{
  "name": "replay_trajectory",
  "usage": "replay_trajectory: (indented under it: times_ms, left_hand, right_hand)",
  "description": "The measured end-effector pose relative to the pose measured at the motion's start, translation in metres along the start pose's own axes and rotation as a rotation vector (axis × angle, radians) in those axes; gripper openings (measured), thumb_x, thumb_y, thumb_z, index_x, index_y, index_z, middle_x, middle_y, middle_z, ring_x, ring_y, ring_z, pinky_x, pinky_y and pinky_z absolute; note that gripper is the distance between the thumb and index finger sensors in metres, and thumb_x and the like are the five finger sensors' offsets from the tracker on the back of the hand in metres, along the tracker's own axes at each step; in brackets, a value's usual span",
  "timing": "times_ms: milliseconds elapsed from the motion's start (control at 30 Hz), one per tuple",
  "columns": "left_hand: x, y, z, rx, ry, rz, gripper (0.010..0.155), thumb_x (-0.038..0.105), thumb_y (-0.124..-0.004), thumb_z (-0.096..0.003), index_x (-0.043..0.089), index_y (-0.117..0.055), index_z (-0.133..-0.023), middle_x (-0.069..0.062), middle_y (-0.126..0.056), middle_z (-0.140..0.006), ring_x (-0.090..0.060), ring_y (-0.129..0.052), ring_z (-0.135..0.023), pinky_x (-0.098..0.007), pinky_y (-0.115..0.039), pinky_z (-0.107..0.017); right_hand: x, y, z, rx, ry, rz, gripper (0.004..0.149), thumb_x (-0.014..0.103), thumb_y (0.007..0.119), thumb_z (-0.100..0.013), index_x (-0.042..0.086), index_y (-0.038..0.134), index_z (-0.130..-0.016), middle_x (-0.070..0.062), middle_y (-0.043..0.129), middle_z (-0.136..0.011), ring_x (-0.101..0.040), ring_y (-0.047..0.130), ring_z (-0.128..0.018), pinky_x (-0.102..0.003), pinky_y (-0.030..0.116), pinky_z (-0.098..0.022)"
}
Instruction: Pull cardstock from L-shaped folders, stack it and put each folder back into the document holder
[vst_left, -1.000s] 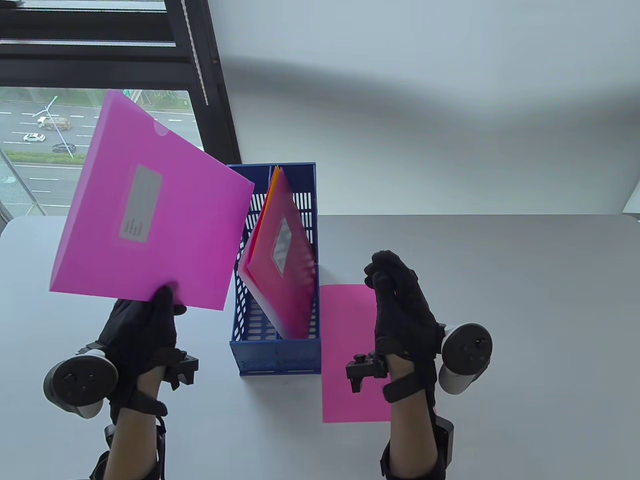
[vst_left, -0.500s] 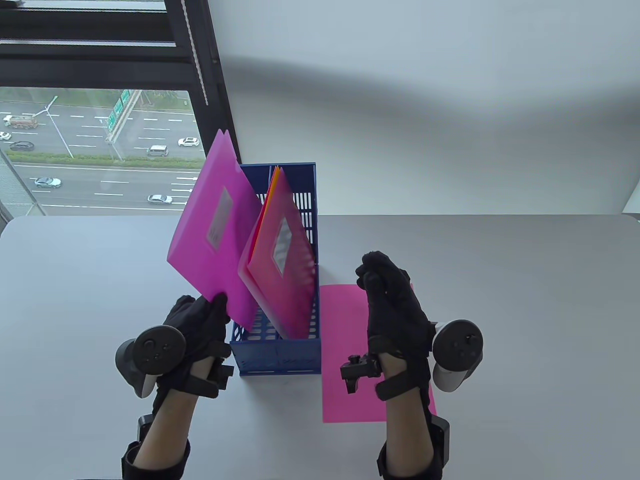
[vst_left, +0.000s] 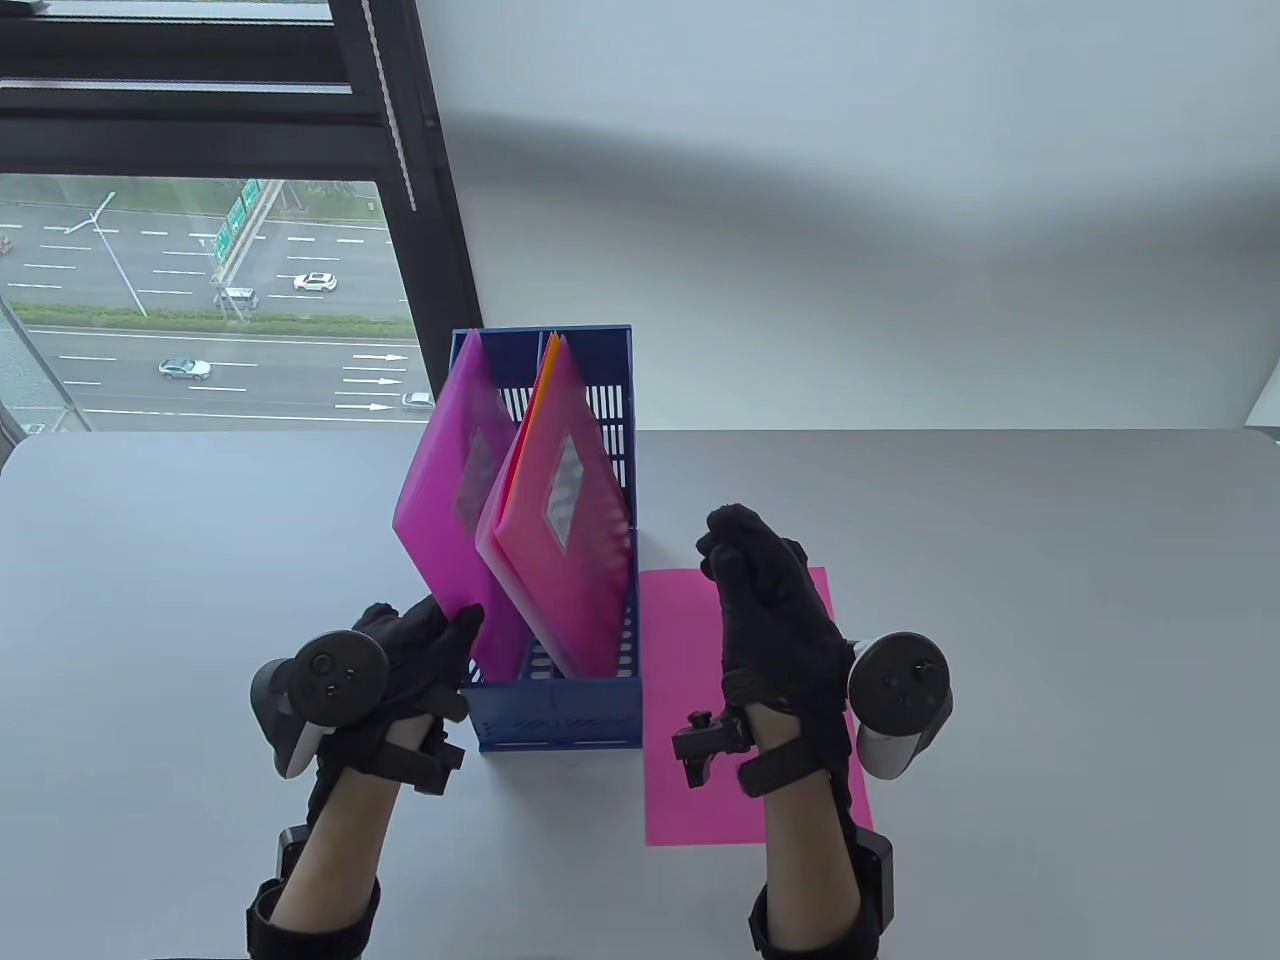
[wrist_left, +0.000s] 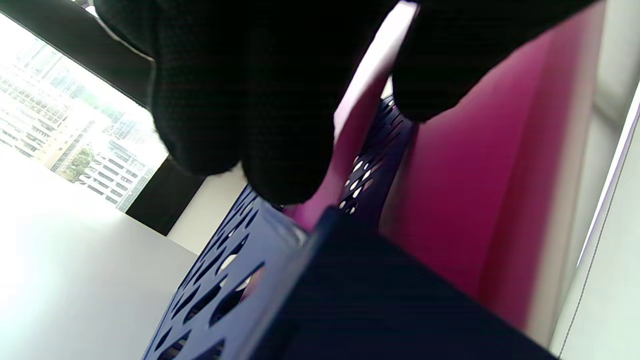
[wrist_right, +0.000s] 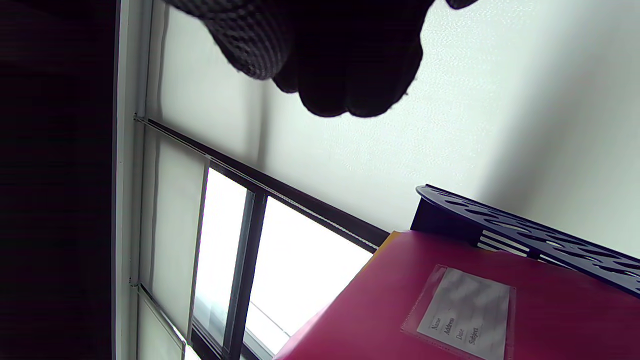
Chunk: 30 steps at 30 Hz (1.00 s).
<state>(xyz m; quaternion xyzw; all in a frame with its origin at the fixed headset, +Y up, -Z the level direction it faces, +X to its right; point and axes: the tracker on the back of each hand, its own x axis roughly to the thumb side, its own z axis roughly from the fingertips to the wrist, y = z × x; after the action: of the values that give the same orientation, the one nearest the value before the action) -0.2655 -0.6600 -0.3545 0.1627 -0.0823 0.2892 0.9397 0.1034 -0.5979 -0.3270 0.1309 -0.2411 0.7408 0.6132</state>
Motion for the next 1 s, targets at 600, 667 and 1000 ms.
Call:
replay_trajectory:
  times_ms: [600, 667, 1000]
  left_hand:
    - [-0.01, 0.011, -0.005, -0.125, -0.048, 0.05, 0.071, 0.057, -0.085, -0.0539, 0.006, -0.077, -0.103, -0.012, -0.092, -0.086, -0.045, -0.091, -0.079, -0.065, -0.05, -0.074]
    - [-0.01, 0.01, -0.005, -0.137, -0.048, 0.043, 0.073, 0.058, -0.085, -0.0542, 0.008, -0.072, -0.106, -0.012, -0.088, -0.09, -0.045, -0.087, -0.083, -0.065, -0.047, -0.075]
    - [-0.008, 0.013, -0.005, -0.147, -0.092, 0.077, 0.078, 0.058, -0.084, -0.0549, 0.01, -0.061, -0.112, -0.013, -0.076, -0.102, -0.046, -0.081, -0.09, -0.066, -0.041, -0.077]
  right_hand:
    - [0.0, 0.107, 0.023, 0.155, -0.121, 0.707, 0.066, 0.055, 0.083, -0.059, 0.031, 0.054, -0.113, 0.001, 0.06, -0.114, -0.025, 0.075, -0.091, -0.056, 0.045, -0.079]
    - [-0.002, 0.115, 0.026, 0.15, -0.135, 0.766, 0.068, 0.056, 0.083, -0.058, 0.03, 0.052, -0.114, 0.001, 0.058, -0.115, -0.026, 0.075, -0.092, -0.056, 0.045, -0.079]
    - [-0.016, 0.133, 0.031, 0.143, -0.151, 0.957, 0.076, 0.06, 0.083, -0.057, 0.029, 0.047, -0.116, -0.001, 0.054, -0.116, -0.027, 0.073, -0.093, -0.056, 0.045, -0.079]
